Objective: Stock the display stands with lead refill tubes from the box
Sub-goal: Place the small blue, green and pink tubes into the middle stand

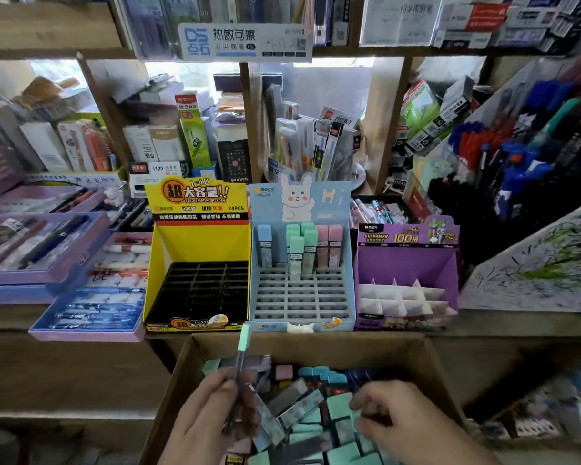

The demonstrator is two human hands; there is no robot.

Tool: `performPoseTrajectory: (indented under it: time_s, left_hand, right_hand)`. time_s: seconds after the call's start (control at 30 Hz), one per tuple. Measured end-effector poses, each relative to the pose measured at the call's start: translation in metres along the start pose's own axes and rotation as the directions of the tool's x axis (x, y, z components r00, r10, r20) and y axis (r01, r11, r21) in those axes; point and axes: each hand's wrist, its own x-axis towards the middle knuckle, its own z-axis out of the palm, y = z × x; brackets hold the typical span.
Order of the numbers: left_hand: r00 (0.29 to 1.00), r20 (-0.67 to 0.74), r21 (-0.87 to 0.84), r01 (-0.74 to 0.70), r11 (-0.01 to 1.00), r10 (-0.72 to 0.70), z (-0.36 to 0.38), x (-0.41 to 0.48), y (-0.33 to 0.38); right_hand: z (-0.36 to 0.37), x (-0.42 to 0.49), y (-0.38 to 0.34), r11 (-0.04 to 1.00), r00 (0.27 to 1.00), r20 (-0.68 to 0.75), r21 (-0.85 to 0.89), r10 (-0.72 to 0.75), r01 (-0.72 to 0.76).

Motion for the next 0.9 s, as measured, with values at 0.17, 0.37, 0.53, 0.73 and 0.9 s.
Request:
performPoseTrajectory:
  time_s: [0.17, 0.37, 0.53, 0.73, 0.9]
  left_hand:
    - [0.986, 0.124, 0.248, -0.139, 0.959, 0.111, 0.015, 0.004, 0.011]
    - [0.948, 0.252, 0.371, -0.280, 0.886, 0.195, 0.042, 0.013, 0.033]
    - [0.935, 0.232, 0.436, -0.346, 0.831, 0.267, 0.067, 0.032, 0.048]
    - [0.898, 0.209, 0.399, -0.440, 0.804, 0.387, 0.084, 0.073, 0.058]
    - [0.847, 0.252, 0.496, -0.529, 0.689, 0.468, 0.090, 0.098, 0.068]
  right_hand:
    - [0.007, 0.009, 0.014, 0.994, 0.988, 0.110, -0.037, 0.108, -0.105]
    - [0.006, 0.009, 0.018, 0.996, 0.990, 0.113, -0.018, 0.085, -0.083]
    - [0.004, 0.009, 0.016, 0.996, 0.990, 0.105, 0.010, 0.091, -0.092]
    - [0.003, 0.009, 0.016, 0.993, 0.987, 0.125, 0.047, 0.103, -0.110]
    - [0.003, 0.010, 0.018, 0.991, 0.986, 0.139, 0.079, 0.094, -0.106]
